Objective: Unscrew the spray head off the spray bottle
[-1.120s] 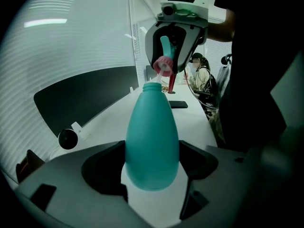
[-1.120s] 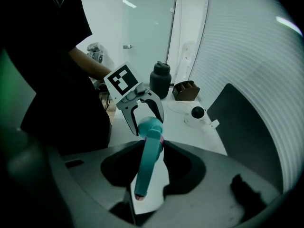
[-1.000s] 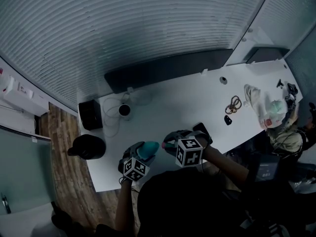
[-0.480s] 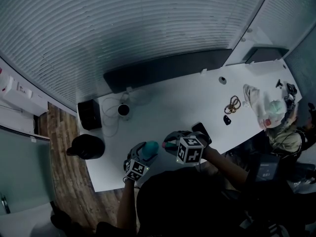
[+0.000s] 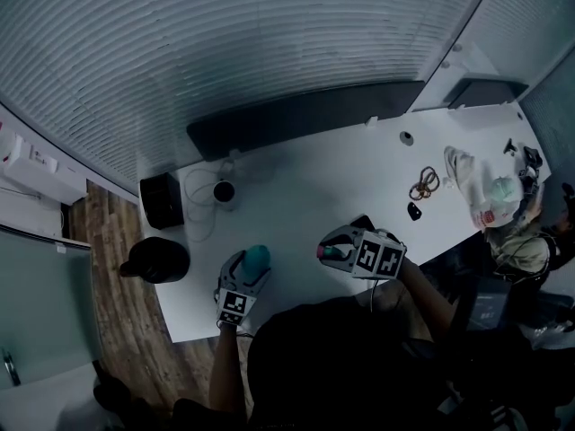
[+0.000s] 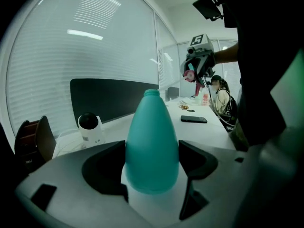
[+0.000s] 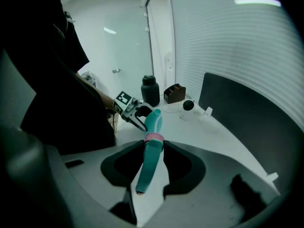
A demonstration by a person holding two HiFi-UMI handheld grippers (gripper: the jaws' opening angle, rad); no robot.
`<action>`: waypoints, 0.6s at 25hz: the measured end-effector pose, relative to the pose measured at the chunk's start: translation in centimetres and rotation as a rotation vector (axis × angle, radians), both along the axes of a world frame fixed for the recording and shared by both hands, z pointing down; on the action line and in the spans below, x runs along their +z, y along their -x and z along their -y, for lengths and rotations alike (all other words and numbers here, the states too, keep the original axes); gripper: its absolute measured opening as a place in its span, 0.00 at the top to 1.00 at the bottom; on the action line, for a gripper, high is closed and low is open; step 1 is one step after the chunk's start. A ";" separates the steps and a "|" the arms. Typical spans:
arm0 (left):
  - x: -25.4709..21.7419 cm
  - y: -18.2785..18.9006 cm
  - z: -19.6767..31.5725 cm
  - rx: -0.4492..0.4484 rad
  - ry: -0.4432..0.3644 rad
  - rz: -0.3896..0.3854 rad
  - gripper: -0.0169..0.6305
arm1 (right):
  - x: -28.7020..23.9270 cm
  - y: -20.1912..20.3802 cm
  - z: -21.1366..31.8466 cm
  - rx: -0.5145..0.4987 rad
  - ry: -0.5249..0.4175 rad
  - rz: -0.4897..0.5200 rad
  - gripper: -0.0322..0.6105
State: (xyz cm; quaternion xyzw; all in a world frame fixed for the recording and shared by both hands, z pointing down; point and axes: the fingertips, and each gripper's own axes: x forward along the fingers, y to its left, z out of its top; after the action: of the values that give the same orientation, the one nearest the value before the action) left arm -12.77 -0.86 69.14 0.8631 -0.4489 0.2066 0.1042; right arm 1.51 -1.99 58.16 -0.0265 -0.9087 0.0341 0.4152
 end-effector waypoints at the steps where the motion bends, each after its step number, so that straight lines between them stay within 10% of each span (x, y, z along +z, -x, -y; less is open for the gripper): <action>1: 0.3 0.4 0.1 -0.004 -0.024 0.001 0.43 | -0.2 -0.1 0.3 0.028 0.027 0.043 0.75; 9: -1.7 -0.3 -0.8 -0.010 -0.094 -0.206 0.43 | -5.0 -1.4 4.2 0.501 0.631 0.906 0.75; 15: -7.3 0.5 -0.7 -0.039 -0.188 -0.225 0.43 | -0.1 0.9 3.5 0.536 0.663 0.897 0.75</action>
State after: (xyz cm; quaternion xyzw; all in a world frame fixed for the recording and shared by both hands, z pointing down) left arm -13.26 -0.13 61.83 0.8779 -0.4684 0.0636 0.0765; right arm 0.59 -5.52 58.01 0.0632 -0.9109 0.4033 -0.0604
